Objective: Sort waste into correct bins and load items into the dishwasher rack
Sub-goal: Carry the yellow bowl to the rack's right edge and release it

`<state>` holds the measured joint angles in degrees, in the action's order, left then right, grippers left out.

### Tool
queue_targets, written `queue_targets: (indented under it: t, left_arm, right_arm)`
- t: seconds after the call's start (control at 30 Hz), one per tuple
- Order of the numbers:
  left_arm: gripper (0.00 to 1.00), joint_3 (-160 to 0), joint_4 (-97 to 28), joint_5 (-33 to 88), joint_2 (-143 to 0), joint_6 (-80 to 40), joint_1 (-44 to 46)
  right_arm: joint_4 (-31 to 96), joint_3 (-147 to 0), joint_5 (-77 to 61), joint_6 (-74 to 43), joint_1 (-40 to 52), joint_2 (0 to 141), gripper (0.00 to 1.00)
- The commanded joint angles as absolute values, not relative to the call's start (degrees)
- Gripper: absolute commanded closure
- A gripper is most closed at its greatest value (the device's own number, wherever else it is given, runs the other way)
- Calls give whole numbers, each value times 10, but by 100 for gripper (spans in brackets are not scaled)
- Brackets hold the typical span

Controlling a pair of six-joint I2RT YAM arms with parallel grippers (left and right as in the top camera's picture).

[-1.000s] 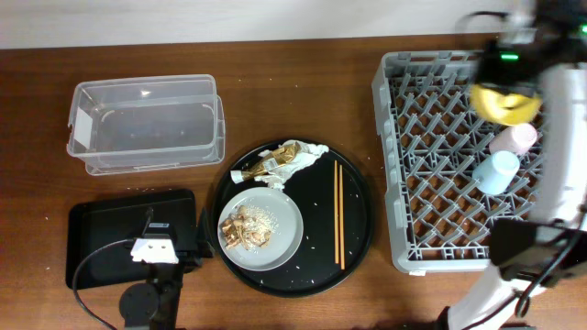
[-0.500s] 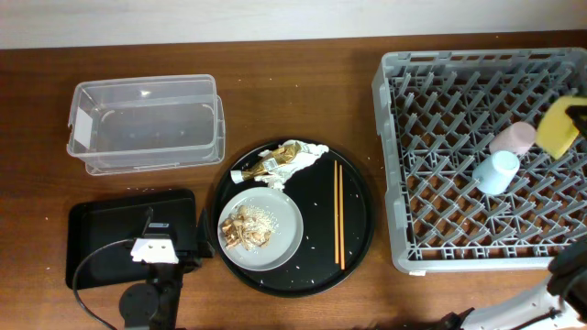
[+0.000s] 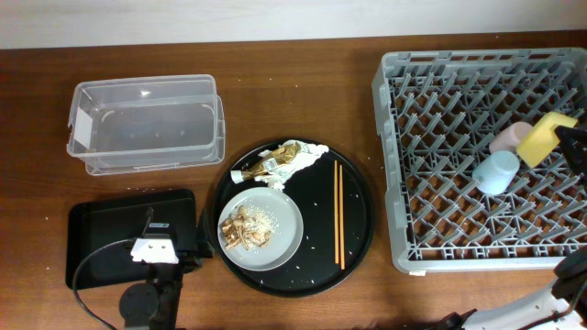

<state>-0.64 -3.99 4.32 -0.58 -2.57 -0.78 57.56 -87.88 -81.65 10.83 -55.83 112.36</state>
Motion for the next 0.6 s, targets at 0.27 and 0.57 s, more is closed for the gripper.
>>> queue_targets:
  t: [0.27, 0.57]
  left_arm:
    - [0, -5, -43, 46, -3, -17, -10]
    - [0, -5, -43, 46, -3, -17, -10]
  right_arm:
    - [602, -875, -714, 100, -568, 1121, 96]
    - [625, -875, -710, 100, -583, 1121, 96]
